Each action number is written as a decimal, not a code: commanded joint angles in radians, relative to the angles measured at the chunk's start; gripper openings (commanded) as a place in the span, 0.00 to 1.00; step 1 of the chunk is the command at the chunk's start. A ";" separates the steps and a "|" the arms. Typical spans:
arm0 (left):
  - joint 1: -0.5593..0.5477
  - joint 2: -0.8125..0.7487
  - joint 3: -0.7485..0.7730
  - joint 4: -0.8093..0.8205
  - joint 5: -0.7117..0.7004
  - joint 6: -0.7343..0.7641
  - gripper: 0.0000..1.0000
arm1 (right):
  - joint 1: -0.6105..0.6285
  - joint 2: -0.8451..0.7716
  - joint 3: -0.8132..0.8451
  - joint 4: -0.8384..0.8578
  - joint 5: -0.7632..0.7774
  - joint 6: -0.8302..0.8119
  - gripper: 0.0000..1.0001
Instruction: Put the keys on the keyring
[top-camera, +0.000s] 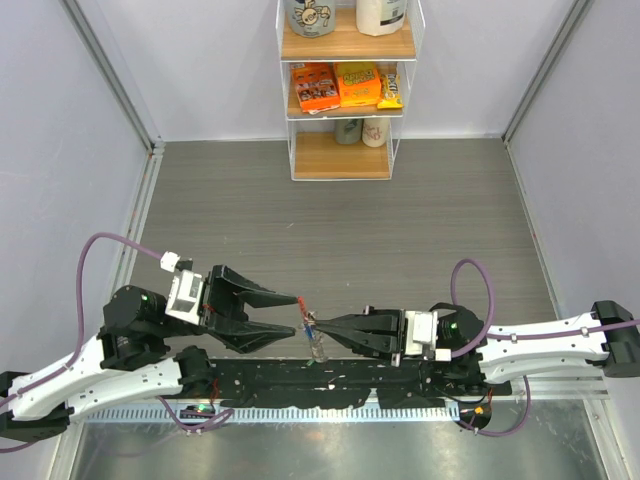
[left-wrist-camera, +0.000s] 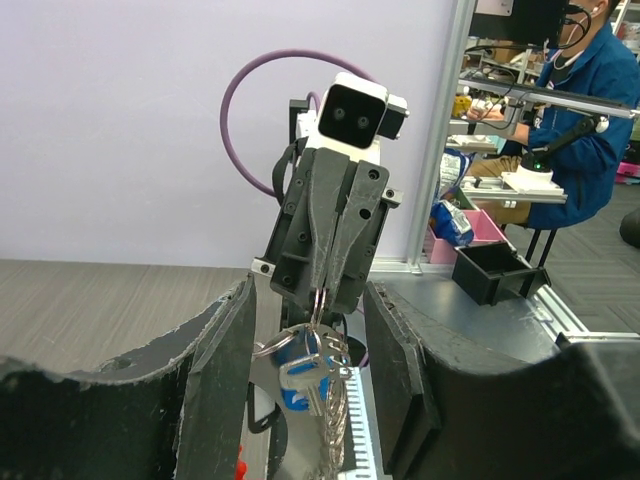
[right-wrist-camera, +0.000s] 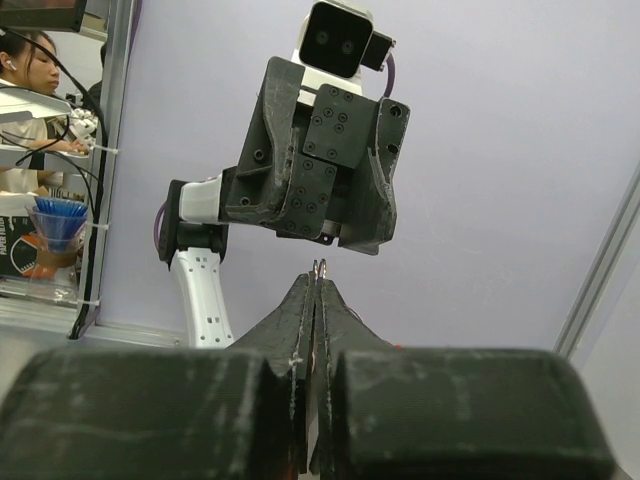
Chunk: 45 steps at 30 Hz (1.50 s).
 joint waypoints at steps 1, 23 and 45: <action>-0.001 0.009 0.002 0.037 -0.001 -0.018 0.52 | 0.000 -0.017 0.036 0.051 -0.010 -0.013 0.05; -0.001 0.051 -0.032 0.066 0.049 -0.058 0.38 | 0.000 0.005 0.074 0.066 0.004 -0.053 0.06; -0.001 0.067 0.025 -0.067 0.006 -0.043 0.00 | 0.001 -0.030 0.086 -0.007 0.001 -0.048 0.08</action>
